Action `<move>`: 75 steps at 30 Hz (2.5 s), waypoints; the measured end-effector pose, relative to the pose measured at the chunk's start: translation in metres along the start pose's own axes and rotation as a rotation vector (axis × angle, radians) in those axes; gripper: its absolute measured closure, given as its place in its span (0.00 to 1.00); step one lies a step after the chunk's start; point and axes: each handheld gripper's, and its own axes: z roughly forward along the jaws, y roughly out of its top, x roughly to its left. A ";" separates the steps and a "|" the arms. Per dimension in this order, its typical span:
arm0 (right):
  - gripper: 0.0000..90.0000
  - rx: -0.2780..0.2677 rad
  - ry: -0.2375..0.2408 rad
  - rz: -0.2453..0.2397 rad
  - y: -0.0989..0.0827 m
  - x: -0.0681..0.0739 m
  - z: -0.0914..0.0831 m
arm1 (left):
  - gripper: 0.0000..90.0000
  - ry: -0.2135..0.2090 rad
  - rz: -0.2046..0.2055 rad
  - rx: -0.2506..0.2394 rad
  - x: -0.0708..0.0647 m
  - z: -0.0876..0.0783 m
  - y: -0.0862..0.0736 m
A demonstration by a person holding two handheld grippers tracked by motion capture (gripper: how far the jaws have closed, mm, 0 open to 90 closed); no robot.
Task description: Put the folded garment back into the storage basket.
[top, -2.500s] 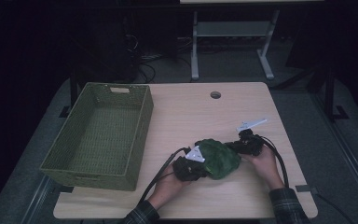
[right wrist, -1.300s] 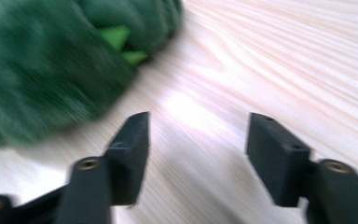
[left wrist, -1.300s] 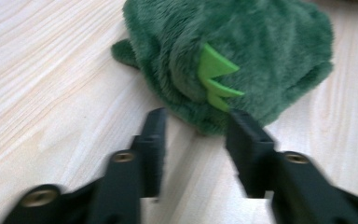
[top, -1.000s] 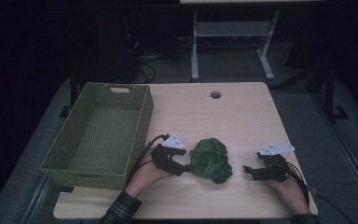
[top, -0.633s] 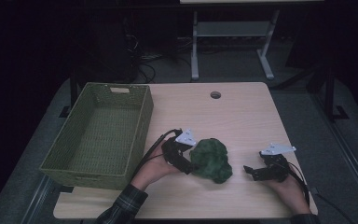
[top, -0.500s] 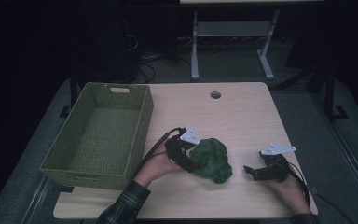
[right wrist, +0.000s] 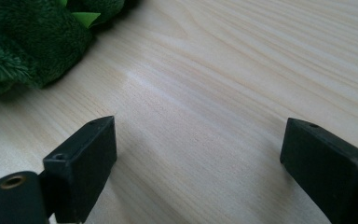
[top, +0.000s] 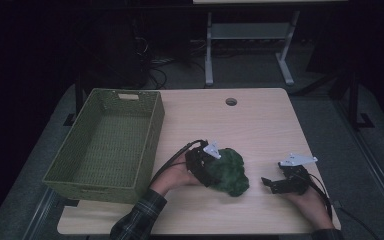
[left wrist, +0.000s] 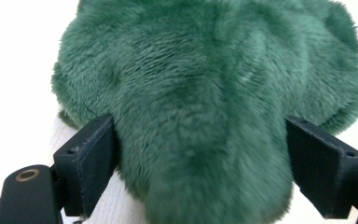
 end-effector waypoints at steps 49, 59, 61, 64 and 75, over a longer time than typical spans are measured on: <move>0.12 0.003 -0.005 0.008 0.000 0.001 0.000 | 0.71 -0.018 -0.101 0.031 -0.005 -0.032 0.017; 0.12 0.002 -0.005 0.004 0.000 0.000 0.000 | 0.71 0.026 -0.136 -0.007 -0.005 -0.077 0.028; 0.12 0.002 -0.005 0.004 0.000 0.000 0.000 | 0.71 0.036 -0.149 -0.009 -0.004 -0.084 0.028; 0.12 0.002 -0.005 0.004 0.000 0.000 0.000 | 0.71 0.064 -0.168 -0.013 0.000 -0.099 0.027; 0.12 0.002 -0.005 0.005 0.000 0.000 0.000 | 0.70 0.176 -0.228 -0.019 0.011 -0.154 0.011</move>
